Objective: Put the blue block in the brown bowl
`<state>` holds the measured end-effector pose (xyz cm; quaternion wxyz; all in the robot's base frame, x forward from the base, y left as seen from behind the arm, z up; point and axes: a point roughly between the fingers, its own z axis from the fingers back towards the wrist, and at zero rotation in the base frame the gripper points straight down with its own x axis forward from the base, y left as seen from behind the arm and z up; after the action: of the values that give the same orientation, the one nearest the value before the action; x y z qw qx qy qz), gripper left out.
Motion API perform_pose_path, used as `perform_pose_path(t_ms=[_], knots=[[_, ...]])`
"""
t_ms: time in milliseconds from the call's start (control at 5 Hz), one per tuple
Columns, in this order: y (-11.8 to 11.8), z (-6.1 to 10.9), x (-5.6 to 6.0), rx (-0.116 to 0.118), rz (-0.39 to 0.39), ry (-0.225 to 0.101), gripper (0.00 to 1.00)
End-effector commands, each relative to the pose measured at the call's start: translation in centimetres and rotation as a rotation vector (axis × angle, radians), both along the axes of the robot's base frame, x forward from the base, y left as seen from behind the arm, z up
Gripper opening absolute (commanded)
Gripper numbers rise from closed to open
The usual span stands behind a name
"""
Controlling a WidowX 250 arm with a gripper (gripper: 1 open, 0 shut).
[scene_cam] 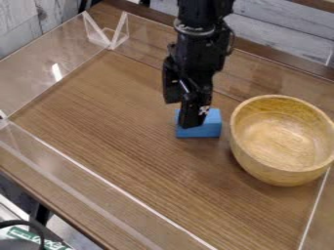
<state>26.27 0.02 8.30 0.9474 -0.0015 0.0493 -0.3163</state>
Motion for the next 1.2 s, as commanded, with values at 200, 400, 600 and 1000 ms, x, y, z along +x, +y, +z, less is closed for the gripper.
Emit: perform_pose_path(t_ms=[200,400,600,1000], knots=[[0.7,0.7,0.6,-0.002,-0.058,-0.105,1.0],[1.0,0.5,0.7,-0.003,-0.063,-0.125,1.0],[1.3,0.1,0.8,-0.002,-0.074,-0.145,1.0],[1.6,-0.4,1.3,-0.002,-0.109,-0.182,1.0]])
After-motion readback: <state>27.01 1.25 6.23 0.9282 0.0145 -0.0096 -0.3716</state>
